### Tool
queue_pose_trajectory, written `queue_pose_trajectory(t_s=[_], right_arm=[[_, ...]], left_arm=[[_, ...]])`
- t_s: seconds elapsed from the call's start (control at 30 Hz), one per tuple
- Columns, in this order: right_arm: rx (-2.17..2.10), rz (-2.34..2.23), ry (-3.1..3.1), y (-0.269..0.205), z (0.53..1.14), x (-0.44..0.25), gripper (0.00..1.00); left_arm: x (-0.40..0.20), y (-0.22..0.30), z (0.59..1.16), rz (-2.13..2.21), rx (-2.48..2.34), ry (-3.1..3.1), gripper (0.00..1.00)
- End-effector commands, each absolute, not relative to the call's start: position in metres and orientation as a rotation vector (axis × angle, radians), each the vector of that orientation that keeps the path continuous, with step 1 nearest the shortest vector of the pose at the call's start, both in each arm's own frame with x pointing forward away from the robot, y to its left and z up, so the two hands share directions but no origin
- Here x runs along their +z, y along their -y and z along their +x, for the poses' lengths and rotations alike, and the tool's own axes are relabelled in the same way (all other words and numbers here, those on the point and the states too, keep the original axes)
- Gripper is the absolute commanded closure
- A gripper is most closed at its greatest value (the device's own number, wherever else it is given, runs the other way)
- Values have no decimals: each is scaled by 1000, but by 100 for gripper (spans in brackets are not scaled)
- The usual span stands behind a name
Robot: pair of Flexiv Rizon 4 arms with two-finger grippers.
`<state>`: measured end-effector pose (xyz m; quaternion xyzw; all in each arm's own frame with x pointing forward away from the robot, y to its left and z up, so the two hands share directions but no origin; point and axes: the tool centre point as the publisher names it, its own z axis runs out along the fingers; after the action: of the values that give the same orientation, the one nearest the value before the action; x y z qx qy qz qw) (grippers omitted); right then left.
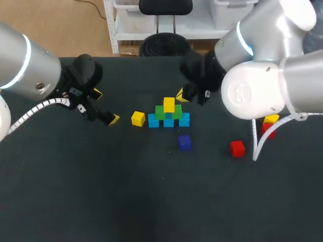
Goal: Place the blue cubes, place green cubes on the blue cubes, place the yellow cubes on the green cubes, then place the red cubes on the yellow cubes, and place purple cube on the red cubes.
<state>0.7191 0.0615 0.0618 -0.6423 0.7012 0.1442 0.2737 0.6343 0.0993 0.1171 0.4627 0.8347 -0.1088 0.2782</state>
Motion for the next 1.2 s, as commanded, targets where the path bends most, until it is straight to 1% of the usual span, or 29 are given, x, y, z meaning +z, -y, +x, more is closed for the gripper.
queue_pose_trajectory(t_s=[0.03,1.2], right_arm=[[390,-1729,-1887,-63,722,61,100],[402,-1742,-1894,-62,720,58,100]], left_arm=[[117,-101,634,1244,-298,-2235,0],[117,-101,634,1244,-298,-2235,0]])
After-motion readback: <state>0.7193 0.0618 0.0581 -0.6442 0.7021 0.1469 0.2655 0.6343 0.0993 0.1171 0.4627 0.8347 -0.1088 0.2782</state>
